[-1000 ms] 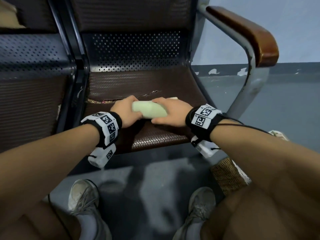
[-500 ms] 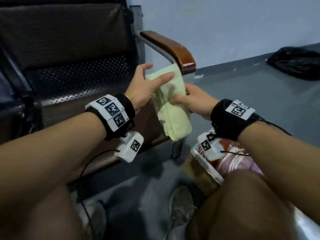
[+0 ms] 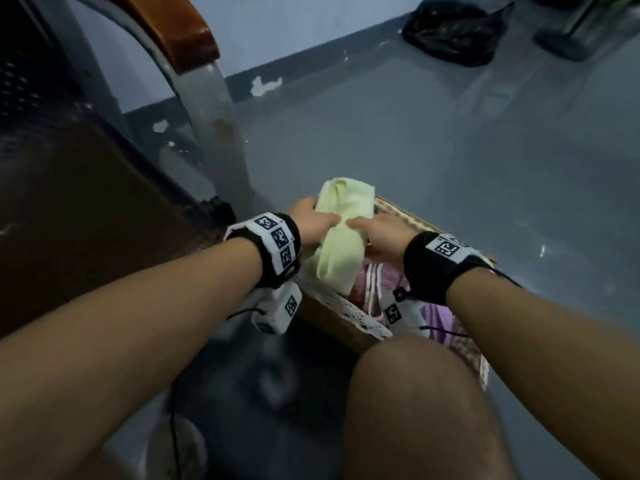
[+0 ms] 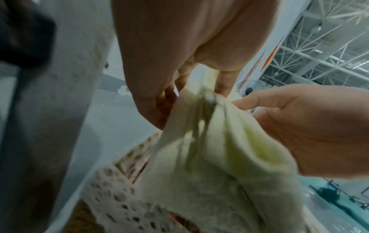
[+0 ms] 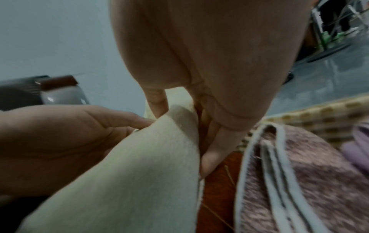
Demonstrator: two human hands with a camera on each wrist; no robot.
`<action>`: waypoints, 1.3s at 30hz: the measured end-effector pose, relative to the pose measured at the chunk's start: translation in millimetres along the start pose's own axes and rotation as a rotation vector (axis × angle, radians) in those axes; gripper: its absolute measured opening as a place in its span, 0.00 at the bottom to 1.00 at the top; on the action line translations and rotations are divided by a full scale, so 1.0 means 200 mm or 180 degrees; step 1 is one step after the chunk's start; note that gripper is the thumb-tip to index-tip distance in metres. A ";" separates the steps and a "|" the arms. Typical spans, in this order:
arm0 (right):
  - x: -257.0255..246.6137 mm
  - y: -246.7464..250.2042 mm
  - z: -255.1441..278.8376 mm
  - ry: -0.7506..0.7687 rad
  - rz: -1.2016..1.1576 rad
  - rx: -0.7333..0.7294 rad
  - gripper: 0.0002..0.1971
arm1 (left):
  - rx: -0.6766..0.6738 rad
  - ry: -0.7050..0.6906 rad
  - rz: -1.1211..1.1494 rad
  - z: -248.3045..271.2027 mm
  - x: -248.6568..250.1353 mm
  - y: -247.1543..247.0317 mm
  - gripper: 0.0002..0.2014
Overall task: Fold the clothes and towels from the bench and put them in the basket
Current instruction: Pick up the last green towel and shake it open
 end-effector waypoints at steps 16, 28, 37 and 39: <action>0.18 0.23 -0.36 -0.1031 -0.0529 -0.0262 0.15 | -0.0114 -0.0029 -0.2756 -0.51 0.15 -0.17 0.21; 0.78 1.15 -0.32 -0.1858 -0.0041 0.1072 0.25 | -0.0461 0.0257 -0.2383 -0.96 0.14 -0.29 0.19; 0.58 1.17 -0.27 -0.1429 -0.1577 0.1620 0.06 | -0.0212 0.0669 -0.1702 -0.98 0.27 -0.23 0.18; 0.47 1.21 -0.19 -0.1394 -0.2221 0.1535 0.08 | -0.0076 0.0924 -0.0892 -0.93 0.31 -0.19 0.17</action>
Point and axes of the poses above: each hand's wrist, its own z-axis away from the middle knuckle, its own y-axis out of the back of the hand, x = y × z, the point moved 2 cm from there along -z, towards the middle knuckle, and after that the axes turned 5 degrees about x, right-handed, at the moved point
